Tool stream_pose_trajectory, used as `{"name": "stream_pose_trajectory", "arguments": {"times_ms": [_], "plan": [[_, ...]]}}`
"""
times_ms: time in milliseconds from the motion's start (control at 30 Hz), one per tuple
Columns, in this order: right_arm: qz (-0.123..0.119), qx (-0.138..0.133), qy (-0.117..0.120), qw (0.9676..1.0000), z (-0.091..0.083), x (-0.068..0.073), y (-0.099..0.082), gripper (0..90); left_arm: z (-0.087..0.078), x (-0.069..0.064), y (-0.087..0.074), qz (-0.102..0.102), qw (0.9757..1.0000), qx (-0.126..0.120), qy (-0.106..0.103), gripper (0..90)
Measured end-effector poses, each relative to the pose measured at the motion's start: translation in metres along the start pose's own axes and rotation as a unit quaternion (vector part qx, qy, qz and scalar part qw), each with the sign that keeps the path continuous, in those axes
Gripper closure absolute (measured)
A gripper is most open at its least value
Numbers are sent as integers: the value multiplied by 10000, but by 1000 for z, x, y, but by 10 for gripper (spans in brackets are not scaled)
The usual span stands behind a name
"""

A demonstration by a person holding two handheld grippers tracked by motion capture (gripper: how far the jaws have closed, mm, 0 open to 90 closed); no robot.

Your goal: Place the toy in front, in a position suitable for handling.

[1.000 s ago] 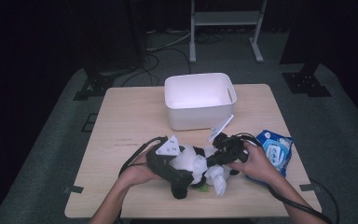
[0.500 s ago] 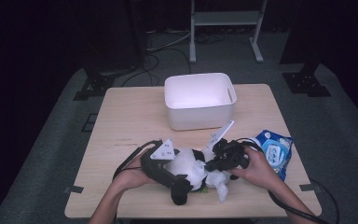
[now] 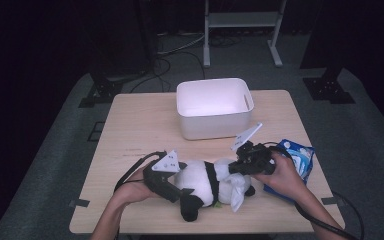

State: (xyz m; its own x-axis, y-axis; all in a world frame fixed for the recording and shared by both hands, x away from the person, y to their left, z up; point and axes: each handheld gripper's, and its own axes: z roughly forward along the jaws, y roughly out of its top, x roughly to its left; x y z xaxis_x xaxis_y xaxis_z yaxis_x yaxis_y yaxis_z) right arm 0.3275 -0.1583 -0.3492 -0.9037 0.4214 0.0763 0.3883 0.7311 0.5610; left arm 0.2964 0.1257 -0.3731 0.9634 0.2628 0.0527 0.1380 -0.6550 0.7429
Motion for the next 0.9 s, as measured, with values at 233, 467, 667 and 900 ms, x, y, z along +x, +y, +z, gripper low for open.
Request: {"name": "stream_pose_trajectory", "arguments": {"times_ms": [233, 467, 667, 900], "plan": [[405, 64, -91, 9991, -11, -12, -28, 856, -2, 2, 1, -113, 9999, 18, 54, 154], [541, 144, -98, 9984, -12, -16, -39, 857, 0, 7, -3, -342, 9994, 100, -33, 110], [412, 159, -67, 9990, -8, -12, -26, 858, 4, 8, -5, -227, 9996, 85, -126, 137], [172, 139, 67, 9997, 3, -7, -1, 857, 6, 11, -8, -276, 9996, 3, -105, 153]]}}
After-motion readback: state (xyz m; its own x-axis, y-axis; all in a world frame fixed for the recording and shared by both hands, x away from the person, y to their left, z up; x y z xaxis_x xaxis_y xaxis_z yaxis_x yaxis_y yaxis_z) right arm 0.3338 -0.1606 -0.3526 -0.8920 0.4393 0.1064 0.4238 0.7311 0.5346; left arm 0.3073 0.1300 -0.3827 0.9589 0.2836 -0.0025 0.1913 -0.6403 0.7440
